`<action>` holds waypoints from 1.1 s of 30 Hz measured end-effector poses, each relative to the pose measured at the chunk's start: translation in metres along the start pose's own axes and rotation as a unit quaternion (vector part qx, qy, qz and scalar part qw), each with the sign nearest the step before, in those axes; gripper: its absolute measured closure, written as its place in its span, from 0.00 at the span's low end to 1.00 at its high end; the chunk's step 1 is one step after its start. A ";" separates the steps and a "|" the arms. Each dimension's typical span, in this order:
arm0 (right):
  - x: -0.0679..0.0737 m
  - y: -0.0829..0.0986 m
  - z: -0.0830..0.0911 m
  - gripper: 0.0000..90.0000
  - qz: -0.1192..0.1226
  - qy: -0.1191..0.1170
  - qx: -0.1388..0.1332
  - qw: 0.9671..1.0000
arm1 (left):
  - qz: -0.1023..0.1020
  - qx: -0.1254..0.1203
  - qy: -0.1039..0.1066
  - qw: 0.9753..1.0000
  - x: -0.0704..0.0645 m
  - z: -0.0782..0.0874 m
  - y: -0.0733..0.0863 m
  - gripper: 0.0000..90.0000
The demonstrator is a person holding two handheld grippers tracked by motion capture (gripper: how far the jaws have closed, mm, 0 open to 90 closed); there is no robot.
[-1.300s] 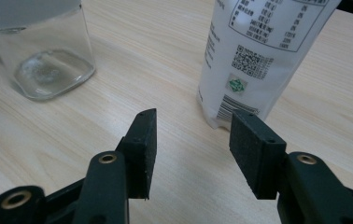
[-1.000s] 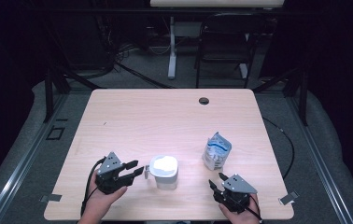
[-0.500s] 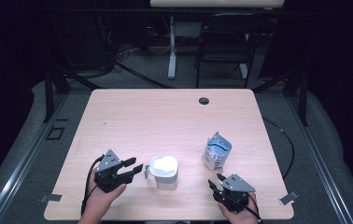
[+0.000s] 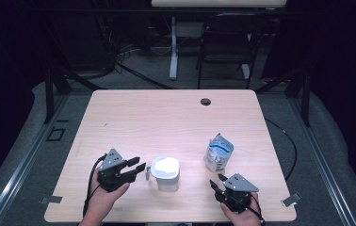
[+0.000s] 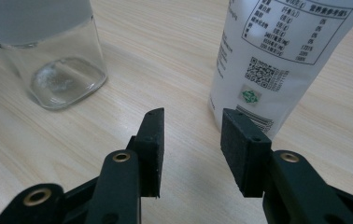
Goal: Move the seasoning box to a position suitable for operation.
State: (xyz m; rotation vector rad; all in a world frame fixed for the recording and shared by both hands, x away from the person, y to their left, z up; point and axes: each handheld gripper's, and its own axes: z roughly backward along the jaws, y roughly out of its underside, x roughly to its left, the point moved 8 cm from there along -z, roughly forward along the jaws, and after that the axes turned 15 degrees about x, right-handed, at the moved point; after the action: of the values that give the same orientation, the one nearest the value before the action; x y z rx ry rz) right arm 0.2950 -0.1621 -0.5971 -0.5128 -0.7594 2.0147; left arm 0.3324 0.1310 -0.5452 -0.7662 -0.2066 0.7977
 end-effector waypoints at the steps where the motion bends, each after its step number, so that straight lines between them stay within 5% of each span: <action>1: 0.001 0.000 -0.001 0.67 -0.002 -0.001 -0.001 1.000 | -0.004 0.003 0.003 1.000 -0.001 0.000 -0.001 0.73; 12: 0.001 -0.002 0.002 0.70 -0.004 -0.005 -0.002 1.000 | -0.015 -0.003 0.026 1.000 -0.013 0.001 -0.014 0.84; 23: 0.005 -0.003 0.003 0.70 0.013 -0.001 -0.003 1.000 | -0.028 0.002 0.026 0.999 -0.020 0.000 -0.022 0.94; 33: 0.006 -0.002 0.002 0.80 0.009 -0.006 0.005 1.000 | -0.036 0.014 0.023 0.999 -0.026 -0.005 -0.024 1.00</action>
State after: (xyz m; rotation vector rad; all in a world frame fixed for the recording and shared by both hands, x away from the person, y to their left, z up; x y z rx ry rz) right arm 0.2922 -0.1569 -0.5950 -0.5040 -0.7549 2.0396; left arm 0.3298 0.0988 -0.5294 -0.7456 -0.1810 0.7125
